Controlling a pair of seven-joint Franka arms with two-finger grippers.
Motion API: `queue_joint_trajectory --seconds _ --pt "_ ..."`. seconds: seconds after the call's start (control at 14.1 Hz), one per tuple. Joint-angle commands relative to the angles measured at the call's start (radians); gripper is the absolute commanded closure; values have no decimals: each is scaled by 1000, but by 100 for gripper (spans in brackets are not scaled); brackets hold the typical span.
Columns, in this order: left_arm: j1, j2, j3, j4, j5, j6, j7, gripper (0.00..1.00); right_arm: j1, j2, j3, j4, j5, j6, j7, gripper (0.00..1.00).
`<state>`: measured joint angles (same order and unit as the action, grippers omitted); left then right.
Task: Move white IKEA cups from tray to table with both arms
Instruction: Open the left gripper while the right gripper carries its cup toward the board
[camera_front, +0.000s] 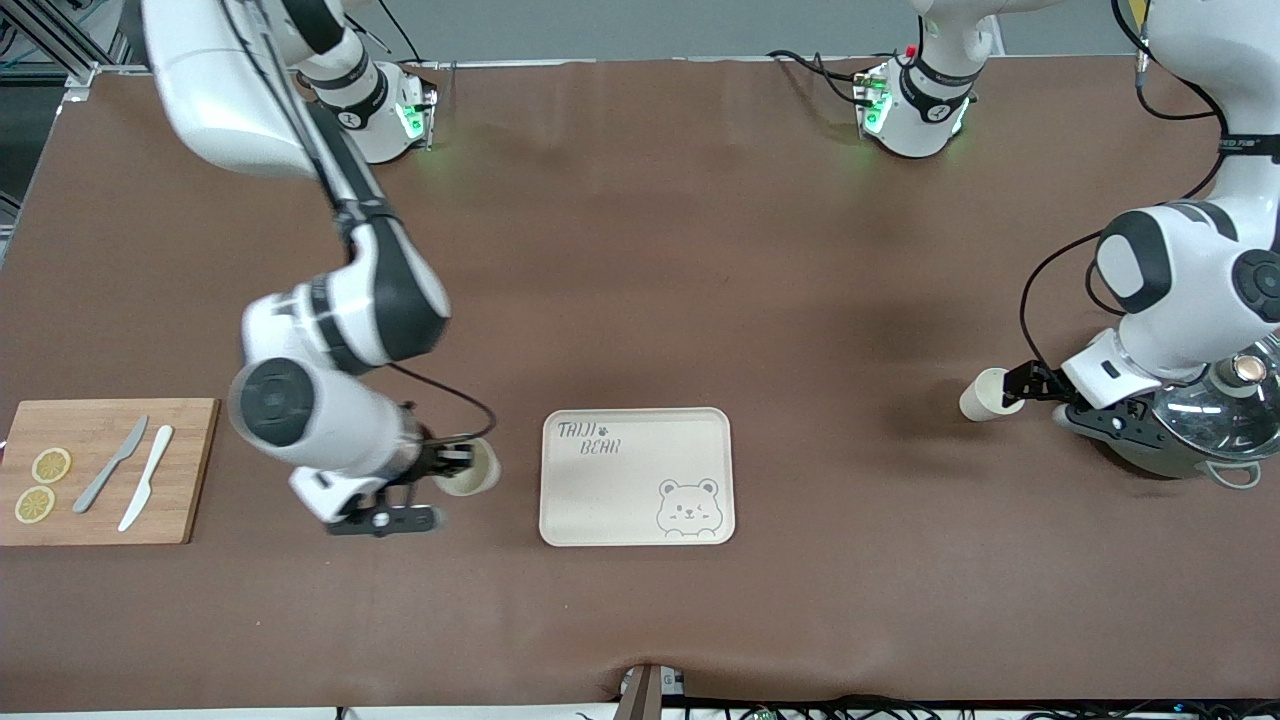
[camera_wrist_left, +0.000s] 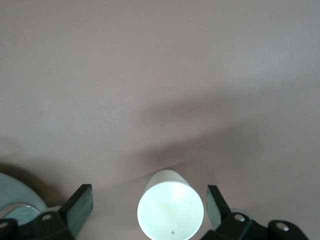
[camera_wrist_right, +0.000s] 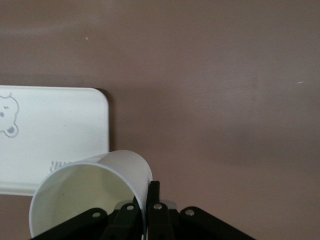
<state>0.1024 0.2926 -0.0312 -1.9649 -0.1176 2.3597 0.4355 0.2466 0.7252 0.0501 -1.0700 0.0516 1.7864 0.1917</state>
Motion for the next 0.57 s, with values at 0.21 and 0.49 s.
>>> queue_joint_trajectory --seconds 0.21,0.49 --pt "-7 78 -1 274 18 -166 -70 0 -180 -67 24 -22 11 -105 -319 100" --pt "-70 160 -3 493 84 -304 -309 0 -285 -63 16 -30 10 -102 -510 100"
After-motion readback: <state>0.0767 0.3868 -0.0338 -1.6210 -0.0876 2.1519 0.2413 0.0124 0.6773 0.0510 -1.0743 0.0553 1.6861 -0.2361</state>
